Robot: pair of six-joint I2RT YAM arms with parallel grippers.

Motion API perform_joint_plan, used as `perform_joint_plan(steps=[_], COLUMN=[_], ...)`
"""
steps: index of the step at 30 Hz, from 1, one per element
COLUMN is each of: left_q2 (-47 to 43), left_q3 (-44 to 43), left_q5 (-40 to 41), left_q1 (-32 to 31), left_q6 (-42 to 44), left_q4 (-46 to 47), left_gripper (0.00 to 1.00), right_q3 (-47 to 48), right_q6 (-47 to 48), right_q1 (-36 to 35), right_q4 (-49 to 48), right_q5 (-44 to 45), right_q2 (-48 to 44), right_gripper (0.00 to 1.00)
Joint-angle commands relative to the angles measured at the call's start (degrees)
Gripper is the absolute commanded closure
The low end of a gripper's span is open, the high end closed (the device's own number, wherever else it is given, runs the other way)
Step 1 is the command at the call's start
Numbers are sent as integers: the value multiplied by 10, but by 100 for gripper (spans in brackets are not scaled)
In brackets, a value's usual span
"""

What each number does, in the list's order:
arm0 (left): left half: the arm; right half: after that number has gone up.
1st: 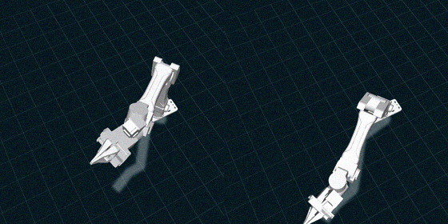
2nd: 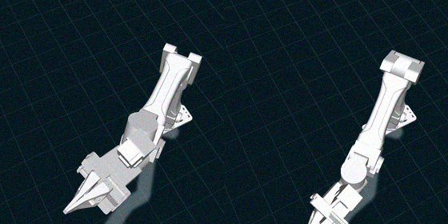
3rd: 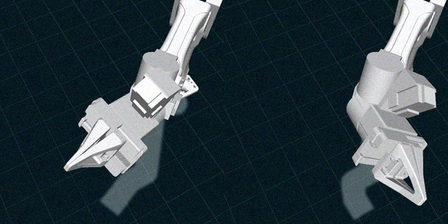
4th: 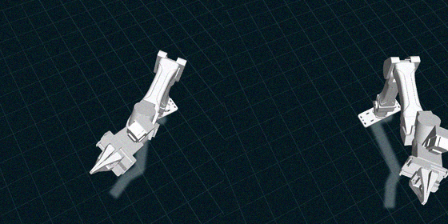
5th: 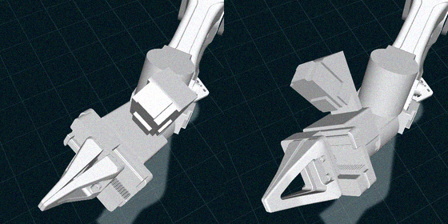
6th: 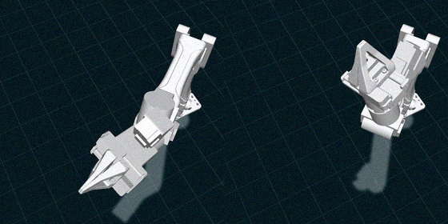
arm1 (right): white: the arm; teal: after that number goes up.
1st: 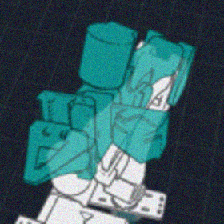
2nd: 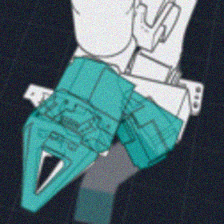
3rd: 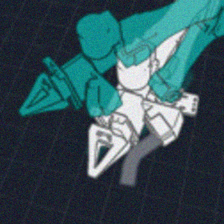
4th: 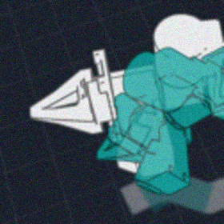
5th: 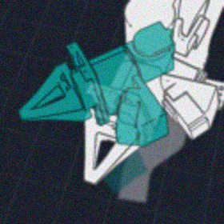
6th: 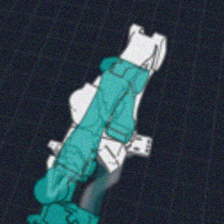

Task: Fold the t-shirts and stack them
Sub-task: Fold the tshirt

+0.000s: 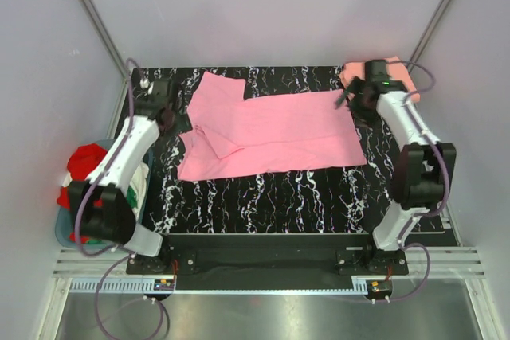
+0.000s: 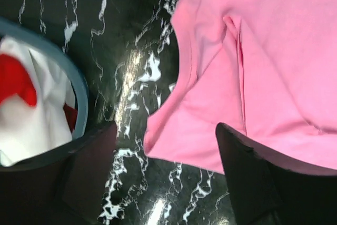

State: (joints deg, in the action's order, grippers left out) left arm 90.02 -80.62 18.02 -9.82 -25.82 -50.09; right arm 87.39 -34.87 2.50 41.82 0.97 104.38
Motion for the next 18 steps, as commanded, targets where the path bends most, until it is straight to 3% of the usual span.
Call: perform_joint_plan(steps=[1, 5, 9, 12, 15, 18], left_q2=[-82, -128, -127, -120, -95, -71], left_q3=[139, 245, 295, 317, 324, 341], left_q5=[-54, -97, -111, -106, -101, -102], left_q1=[0, 0, 0, 1, 6, 14], left_q6=[-72, -123, -154, -164, -164, -167], left_q4=[72, 158, 191, 210, 214, 227], left_gripper=[24, 33, 40, 43, 50, 57], right_q3=[20, 96, 268, 403, 532, 602], right_q6=[30, 28, 48, 78, 101, 116], right_q1=[-154, -285, -406, -461, -482, -497], right_q4=[-15, -17, 12, 68, 129, 162], right_q5=[15, -30, -58, -38, -16, -15], right_q2=[-54, 21, 138, 240, 338, 400], right_gripper=[7, 16, 23, 33, 36, 40])
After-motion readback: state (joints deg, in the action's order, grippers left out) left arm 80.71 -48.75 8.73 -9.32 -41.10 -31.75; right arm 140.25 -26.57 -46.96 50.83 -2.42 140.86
